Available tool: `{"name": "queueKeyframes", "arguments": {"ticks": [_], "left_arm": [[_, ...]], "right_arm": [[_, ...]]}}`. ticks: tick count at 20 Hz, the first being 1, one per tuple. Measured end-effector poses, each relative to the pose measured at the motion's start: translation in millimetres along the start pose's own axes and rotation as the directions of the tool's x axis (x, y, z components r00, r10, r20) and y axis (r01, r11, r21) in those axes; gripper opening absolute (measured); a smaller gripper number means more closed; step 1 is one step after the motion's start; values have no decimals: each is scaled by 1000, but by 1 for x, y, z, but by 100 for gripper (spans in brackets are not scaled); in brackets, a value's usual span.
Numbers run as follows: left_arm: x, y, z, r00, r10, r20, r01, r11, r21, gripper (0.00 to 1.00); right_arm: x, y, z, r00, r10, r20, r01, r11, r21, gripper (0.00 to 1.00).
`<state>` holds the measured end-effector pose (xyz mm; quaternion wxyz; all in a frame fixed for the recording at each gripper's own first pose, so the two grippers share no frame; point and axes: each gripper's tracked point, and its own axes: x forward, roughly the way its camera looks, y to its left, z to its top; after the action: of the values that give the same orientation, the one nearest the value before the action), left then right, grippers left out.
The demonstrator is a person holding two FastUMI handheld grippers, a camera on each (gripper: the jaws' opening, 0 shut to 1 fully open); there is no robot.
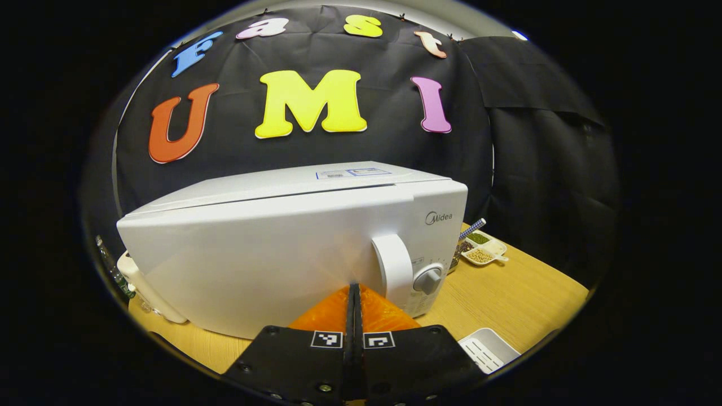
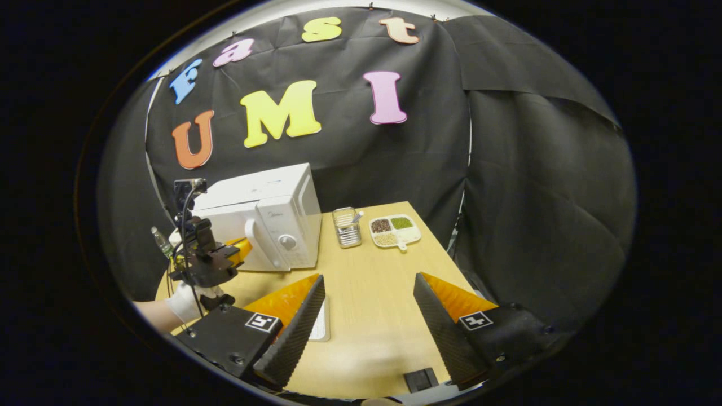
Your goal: Open the microwave oven with the left hand, put the food in, and close the microwave oven.
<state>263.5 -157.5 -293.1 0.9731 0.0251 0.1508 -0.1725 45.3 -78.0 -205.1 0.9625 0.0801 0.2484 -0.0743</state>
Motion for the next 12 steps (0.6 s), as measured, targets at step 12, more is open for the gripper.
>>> {"name": "queueKeyframes", "arguments": {"ticks": [12], "left_arm": [[-8, 6, -1, 998, 47, -52, -49, 998, -47, 0]], "right_arm": [[-24, -4, -1, 1000, -3, 0, 3, 1000, -13, 92]]}}
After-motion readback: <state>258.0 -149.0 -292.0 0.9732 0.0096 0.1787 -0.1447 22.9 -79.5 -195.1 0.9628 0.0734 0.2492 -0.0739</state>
